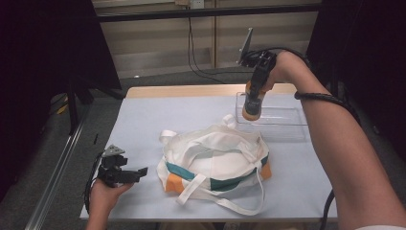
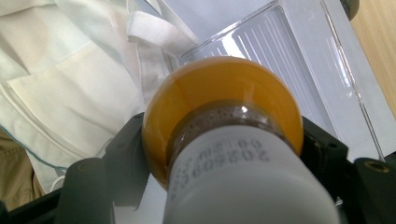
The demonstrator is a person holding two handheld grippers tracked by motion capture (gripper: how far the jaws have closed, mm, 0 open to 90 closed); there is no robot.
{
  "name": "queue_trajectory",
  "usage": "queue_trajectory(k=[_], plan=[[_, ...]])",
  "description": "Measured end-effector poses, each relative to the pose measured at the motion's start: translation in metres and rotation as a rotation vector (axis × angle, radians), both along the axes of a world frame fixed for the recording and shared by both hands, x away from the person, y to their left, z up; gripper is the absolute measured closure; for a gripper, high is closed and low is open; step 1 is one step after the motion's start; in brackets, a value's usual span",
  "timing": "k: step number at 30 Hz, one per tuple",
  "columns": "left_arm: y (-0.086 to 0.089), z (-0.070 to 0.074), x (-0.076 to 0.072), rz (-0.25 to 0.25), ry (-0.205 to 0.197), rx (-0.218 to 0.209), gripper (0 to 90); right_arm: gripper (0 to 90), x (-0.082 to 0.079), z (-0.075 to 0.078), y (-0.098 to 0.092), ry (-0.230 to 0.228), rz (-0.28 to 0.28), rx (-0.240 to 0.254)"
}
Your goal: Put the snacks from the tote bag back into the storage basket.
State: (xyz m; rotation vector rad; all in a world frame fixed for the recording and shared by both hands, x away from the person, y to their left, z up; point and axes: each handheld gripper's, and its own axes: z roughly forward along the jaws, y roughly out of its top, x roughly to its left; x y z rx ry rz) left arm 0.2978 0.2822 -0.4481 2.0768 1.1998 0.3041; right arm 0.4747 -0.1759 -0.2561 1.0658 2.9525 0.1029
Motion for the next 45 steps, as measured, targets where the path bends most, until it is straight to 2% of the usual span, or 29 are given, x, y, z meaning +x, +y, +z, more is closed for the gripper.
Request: queue_trajectory(k=[8, 11, 16, 20, 22, 25, 45], plan=[[-0.001, 0.001, -0.001, 0.005, -0.012, 0.016, 4.8, 30.6, 0.003, -0.005, 0.000, 0.005, -0.015, 0.005], [-0.002, 0.000, -0.001, 0.012, -0.013, 0.003, 4.8, 30.5, 0.005, -0.007, 0.000, 0.004, -0.014, 0.002], [0.000, 0.001, -0.001, 0.006, -0.014, 0.021, 4.8, 30.5, 0.008, -0.010, -0.001, 0.006, -0.010, 0.002], [-0.001, 0.000, -0.001, 0.020, -0.015, 0.010, 4.8, 30.5, 0.010, -0.012, -0.002, 0.008, -0.019, -0.003], [0.000, 0.000, -0.001, 0.009, -0.014, 0.021, 4.8, 30.6, 0.011, -0.013, -0.003, 0.006, -0.017, -0.005], [-0.002, 0.000, -0.001, 0.014, -0.012, 0.011, 4.8, 30.6, 0.012, -0.014, -0.003, 0.004, -0.016, -0.003], [-0.003, -0.001, 0.001, -0.008, -0.010, 0.030, 5.3, 30.5, 0.019, -0.031, -0.003, 0.018, -0.028, -0.006]])
